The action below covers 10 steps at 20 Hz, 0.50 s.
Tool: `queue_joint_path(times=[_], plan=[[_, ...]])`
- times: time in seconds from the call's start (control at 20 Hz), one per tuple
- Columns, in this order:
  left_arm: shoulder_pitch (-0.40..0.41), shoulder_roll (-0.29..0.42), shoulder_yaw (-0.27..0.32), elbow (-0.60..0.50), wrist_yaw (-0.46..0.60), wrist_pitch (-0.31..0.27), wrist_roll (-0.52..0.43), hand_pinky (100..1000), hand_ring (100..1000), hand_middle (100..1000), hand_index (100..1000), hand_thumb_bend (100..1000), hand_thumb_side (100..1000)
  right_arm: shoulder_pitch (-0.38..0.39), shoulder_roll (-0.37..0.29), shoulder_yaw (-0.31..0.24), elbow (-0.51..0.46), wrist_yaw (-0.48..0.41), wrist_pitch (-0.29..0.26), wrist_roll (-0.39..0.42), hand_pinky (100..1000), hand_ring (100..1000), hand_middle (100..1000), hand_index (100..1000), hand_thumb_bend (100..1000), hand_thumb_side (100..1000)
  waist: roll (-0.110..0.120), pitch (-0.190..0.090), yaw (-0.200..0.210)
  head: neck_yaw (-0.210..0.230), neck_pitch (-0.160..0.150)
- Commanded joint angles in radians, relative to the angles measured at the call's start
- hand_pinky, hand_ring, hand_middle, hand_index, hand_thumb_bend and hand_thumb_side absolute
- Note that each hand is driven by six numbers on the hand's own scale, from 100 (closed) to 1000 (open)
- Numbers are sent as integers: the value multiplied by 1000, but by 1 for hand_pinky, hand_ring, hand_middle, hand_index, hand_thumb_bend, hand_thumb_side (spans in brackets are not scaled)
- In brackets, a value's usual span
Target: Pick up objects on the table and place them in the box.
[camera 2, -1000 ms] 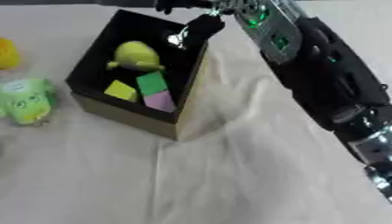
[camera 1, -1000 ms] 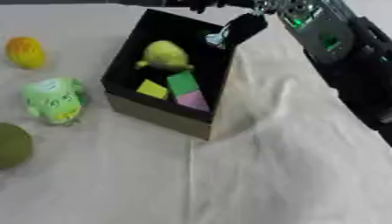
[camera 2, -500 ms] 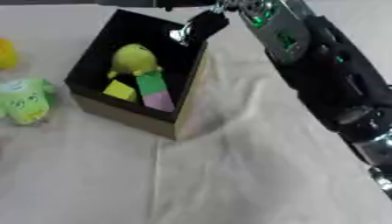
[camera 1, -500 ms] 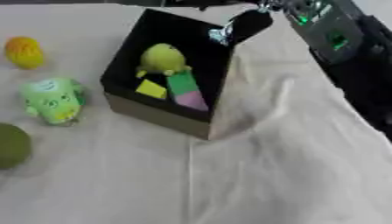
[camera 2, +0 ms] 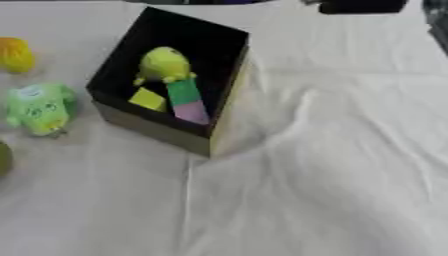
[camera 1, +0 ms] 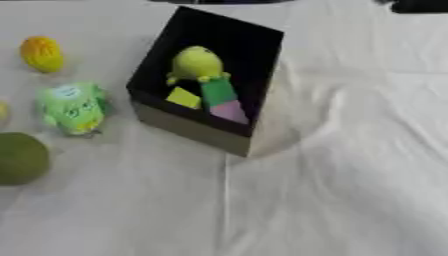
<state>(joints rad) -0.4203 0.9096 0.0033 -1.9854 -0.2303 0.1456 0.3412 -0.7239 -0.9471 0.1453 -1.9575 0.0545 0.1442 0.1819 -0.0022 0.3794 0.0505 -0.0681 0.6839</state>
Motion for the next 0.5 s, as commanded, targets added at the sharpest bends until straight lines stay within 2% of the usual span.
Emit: queue_joint_path(times=[0.05, 0.15, 0.25, 0.5], plan=[[-3, 95, 5, -15, -106, 7, -109, 873, 848, 804, 902, 464, 569, 38, -95, -83, -41, -78, -35, -110, 840, 842, 687, 804, 100, 748, 13, -40, -4, 1, 6], [-3, 125, 1, -15, -155, 17, -185, 879, 852, 807, 905, 471, 554, 79, -125, -123, -42, -102, -66, -171, 838, 837, 680, 796, 100, 695, 19, -44, -11, 7, 10], [-11, 143, -3, -15, -186, 29, -261, 881, 853, 810, 909, 472, 548, 113, -146, -151, -42, -111, -91, -219, 837, 836, 678, 793, 100, 680, 24, -48, -14, 20, 13], [-35, 155, -21, -15, -202, 54, -415, 887, 860, 820, 918, 456, 547, 169, -164, -167, -42, -106, -116, -257, 837, 835, 679, 792, 100, 673, 34, -63, -18, 69, 18]])
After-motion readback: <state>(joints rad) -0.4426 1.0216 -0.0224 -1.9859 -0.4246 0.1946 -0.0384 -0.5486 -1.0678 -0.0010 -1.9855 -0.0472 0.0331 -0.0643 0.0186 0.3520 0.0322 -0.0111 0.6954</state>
